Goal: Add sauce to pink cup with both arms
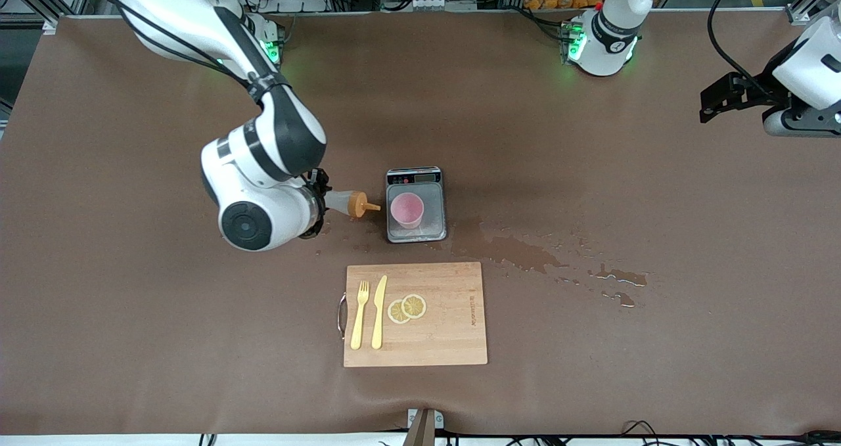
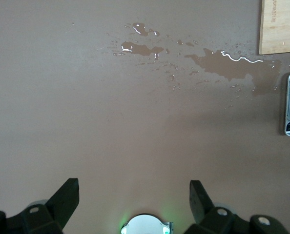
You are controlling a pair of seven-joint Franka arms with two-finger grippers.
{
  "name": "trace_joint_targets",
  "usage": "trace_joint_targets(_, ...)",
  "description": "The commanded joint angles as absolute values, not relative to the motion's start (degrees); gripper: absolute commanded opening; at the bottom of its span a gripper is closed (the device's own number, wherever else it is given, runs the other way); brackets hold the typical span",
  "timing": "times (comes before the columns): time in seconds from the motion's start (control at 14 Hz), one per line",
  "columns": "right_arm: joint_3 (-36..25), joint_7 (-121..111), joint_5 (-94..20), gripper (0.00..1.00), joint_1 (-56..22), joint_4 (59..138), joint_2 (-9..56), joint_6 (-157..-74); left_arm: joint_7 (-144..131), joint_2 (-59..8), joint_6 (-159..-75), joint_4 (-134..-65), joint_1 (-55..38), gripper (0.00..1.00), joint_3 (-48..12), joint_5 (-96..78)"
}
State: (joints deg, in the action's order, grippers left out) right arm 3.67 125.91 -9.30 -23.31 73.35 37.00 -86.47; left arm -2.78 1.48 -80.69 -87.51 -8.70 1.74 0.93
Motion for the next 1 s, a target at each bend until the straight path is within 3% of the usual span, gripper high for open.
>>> trace_joint_targets(0.0,3.1,129.5,-4.8,0.29,-26.5,71.2,38.6,-85.9,-3.8,1.8,-80.1,-86.7,-8.5,1.00,1.8,1.1)
trace_joint_targets(0.36,3.1,131.8,2.2,0.28,-29.4,71.3,40.6,-85.3,-2.8,1.7,-80.7,-86.0,-8.4,1.00,1.9,1.2)
trace_joint_targets(0.93,3.1,132.0,3.5,0.23,-30.1,71.7,41.1,-85.2,-2.8,1.6,-80.9,-85.8,-8.8,1.00,1.8,1.6)
